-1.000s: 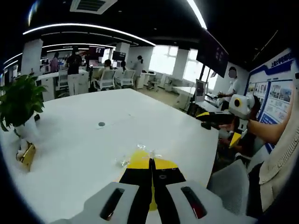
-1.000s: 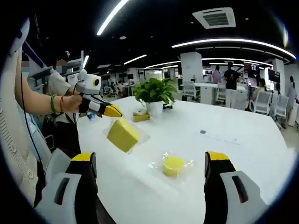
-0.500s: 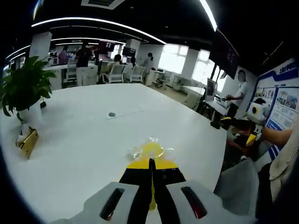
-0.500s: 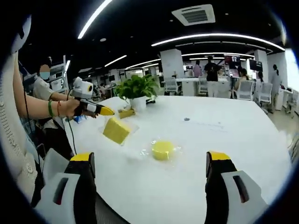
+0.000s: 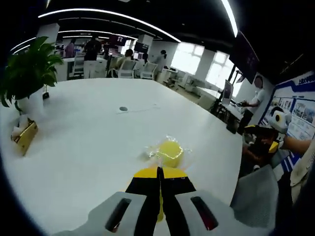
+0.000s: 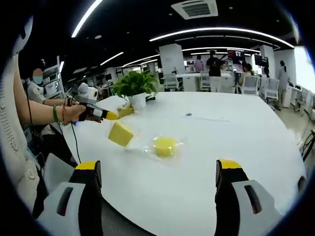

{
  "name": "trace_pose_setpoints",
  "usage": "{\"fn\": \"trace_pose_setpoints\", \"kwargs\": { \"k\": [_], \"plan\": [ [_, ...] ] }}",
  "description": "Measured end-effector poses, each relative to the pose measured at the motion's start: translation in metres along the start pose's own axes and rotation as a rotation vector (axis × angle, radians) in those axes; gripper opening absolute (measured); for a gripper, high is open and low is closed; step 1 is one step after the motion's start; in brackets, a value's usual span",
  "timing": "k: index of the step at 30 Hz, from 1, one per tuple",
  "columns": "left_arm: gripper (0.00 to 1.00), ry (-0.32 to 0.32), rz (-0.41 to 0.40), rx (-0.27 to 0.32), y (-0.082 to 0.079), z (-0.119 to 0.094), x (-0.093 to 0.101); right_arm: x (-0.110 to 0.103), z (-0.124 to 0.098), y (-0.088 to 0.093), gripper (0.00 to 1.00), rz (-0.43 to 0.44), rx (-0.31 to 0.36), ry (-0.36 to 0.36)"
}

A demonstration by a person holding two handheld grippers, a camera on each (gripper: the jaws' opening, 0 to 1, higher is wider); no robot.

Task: Compare the silicone blocks by pressing each to a similar depth, holding the contact briefly, and releasing to observe deformation and rebound differences across the visible hardness samples.

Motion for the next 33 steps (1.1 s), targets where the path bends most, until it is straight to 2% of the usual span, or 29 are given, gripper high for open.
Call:
{"fn": "trace_pose_setpoints", "kwargs": {
  "k": [9, 17, 27, 33],
  "plan": [
    [0.0, -0.031, 0.001, 0.01, -0.007, 0.008, -0.022, 0.007, -0.004, 0.001, 0.88, 0.002, -0.017, 0.034],
    [0.0, -0.071, 0.003, 0.018, -0.008, 0.011, -0.042, 0.005, 0.002, 0.001, 0.88, 0.008, -0.02, 0.039],
    [0.0, -0.147, -0.06, 0.044, 0.001, 0.014, -0.077, 0.009, 0.009, 0.003, 0.86, 0.016, -0.048, 0.041],
    [0.0, -0.187, -0.102, 0.038, 0.011, 0.018, -0.098, 0.011, 0.017, 0.005, 0.85, 0.031, -0.058, 0.04]
  ]
}}
Point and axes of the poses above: the point that each gripper's makers call its tool centre point, and the gripper's own axes: z roughly forward along the fingers, x roughly to its right, y roughly out of its underside, the point moved 8 cm from there along -z, roughly backward along the fingers, and after that the axes turned 6 degrees about x, right-handed, at the moved point
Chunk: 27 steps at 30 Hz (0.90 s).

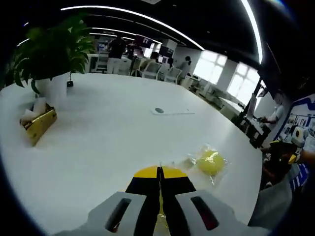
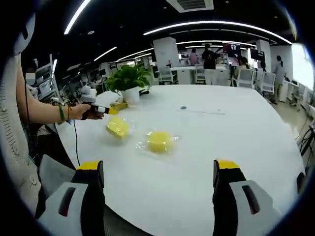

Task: Compare the silicone blocks by pressing each to a similar depth, holding the contact briefly, and releasing to observe deformation and rebound differences across the visible hardness samples.

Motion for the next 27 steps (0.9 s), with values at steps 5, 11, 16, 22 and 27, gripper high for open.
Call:
{"fn": "trace_pose_setpoints", "kwargs": {
  "k": [5, 11, 16, 22, 27],
  "plan": [
    [0.0, -0.021, 0.01, -0.051, 0.016, 0.005, -0.012, 0.001, 0.005, 0.002, 0.85, 0.006, -0.02, 0.001],
    [0.0, -0.031, 0.009, -0.074, 0.026, 0.01, -0.022, 0.002, 0.007, 0.004, 0.84, 0.01, -0.033, 0.004],
    [0.0, -0.039, 0.018, -0.086, 0.03, 0.014, -0.028, 0.002, 0.009, 0.003, 0.84, 0.02, -0.03, 0.006],
    [0.0, -0.045, 0.025, -0.11, 0.037, 0.02, -0.033, 0.002, 0.008, 0.002, 0.83, 0.023, -0.032, 0.009],
    [0.0, -0.045, 0.028, -0.113, 0.039, 0.023, -0.035, 0.003, 0.007, 0.004, 0.82, 0.027, -0.038, 0.016]
  ]
}}
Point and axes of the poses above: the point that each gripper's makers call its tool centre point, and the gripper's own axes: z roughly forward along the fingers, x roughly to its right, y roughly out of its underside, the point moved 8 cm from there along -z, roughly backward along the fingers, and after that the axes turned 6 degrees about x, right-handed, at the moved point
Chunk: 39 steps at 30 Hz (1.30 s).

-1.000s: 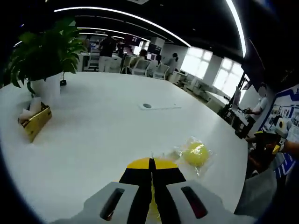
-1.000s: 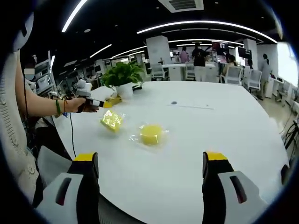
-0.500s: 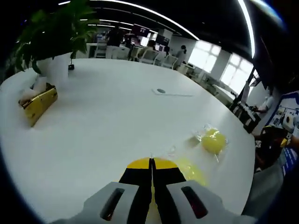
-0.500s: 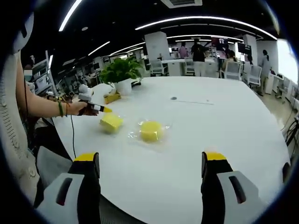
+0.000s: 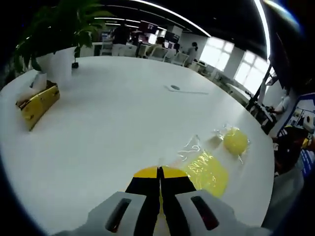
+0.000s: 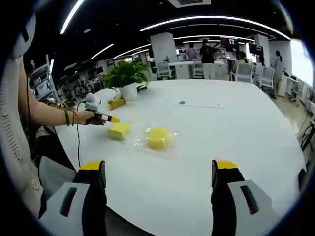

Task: Compare the silicone blocks by pressing each to a similar depth, holding the contact briefly, and releasing to observe deformation and rebound differences across the visible hardness samples.

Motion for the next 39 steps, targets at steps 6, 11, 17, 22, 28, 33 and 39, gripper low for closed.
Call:
{"fn": "trace_pose_setpoints", "kwargs": {
  "k": [6, 11, 17, 22, 28, 33, 39],
  "plan": [
    [0.0, 0.006, -0.001, 0.008, -0.001, 0.001, 0.001, 0.0, 0.001, 0.002, 0.82, 0.005, -0.005, -0.003],
    [0.0, 0.004, -0.017, 0.011, 0.0, -0.001, 0.0, -0.002, 0.003, 0.002, 0.82, 0.005, -0.004, -0.011],
    [0.02, -0.022, 0.012, 0.027, -0.003, -0.002, -0.001, -0.002, 0.003, 0.003, 0.81, 0.001, -0.008, -0.018],
    [0.07, -0.041, 0.031, 0.055, -0.008, -0.005, -0.003, -0.002, 0.002, 0.003, 0.81, 0.001, -0.008, -0.021],
    [0.13, -0.04, 0.053, 0.062, -0.011, -0.008, -0.001, -0.002, 0.001, 0.003, 0.81, 0.0, -0.004, -0.026],
    [0.14, -0.043, 0.066, 0.068, -0.012, -0.014, 0.002, -0.004, 0.0, 0.003, 0.8, -0.003, -0.002, -0.034],
    [0.2, -0.055, 0.071, 0.104, -0.018, -0.024, 0.005, -0.005, 0.0, 0.001, 0.81, -0.009, 0.006, -0.042]
  ]
}}
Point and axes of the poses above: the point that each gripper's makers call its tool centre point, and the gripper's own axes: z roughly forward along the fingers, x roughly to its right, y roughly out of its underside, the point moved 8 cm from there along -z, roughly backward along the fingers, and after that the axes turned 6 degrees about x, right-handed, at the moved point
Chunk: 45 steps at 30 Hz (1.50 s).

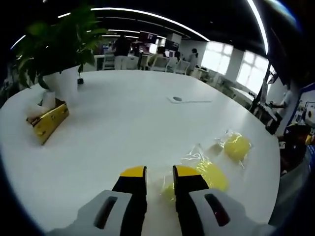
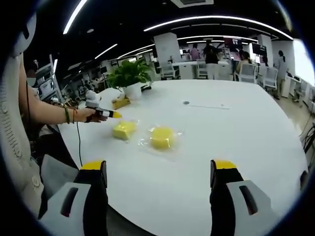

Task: Compare the silicone blocks by pressing each to a similar depth, holding the contact briefly, and releasing to observe deformation and rebound differences across the visible hardness samples.

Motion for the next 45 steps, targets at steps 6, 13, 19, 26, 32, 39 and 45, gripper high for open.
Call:
{"fn": "trace_pose_setpoints", "kwargs": {
  "k": [6, 13, 19, 26, 32, 39, 45],
  "plan": [
    [0.27, -0.009, 0.006, 0.033, -0.006, -0.011, 0.006, -0.003, 0.003, -0.003, 0.8, -0.01, 0.013, -0.017],
    [0.3, -0.011, 0.016, 0.06, -0.009, -0.035, 0.019, -0.008, 0.001, -0.006, 0.8, -0.013, 0.038, -0.046],
    [0.31, -0.015, 0.025, 0.094, -0.012, -0.06, 0.035, -0.014, -0.001, -0.007, 0.8, -0.015, 0.062, -0.071],
    [0.32, 0.001, 0.032, 0.114, -0.008, -0.089, 0.063, -0.021, -0.004, -0.008, 0.8, -0.017, 0.097, -0.102],
    [0.35, 0.019, 0.079, 0.097, 0.001, -0.108, 0.089, -0.025, -0.009, -0.008, 0.8, -0.021, 0.118, -0.128],
    [0.36, 0.017, 0.087, 0.127, -0.001, -0.129, 0.11, -0.025, -0.016, -0.005, 0.8, -0.019, 0.139, -0.152],
    [0.36, 0.02, 0.082, 0.175, -0.007, -0.146, 0.132, -0.026, -0.02, -0.003, 0.82, -0.004, 0.152, -0.175]
  ]
}}
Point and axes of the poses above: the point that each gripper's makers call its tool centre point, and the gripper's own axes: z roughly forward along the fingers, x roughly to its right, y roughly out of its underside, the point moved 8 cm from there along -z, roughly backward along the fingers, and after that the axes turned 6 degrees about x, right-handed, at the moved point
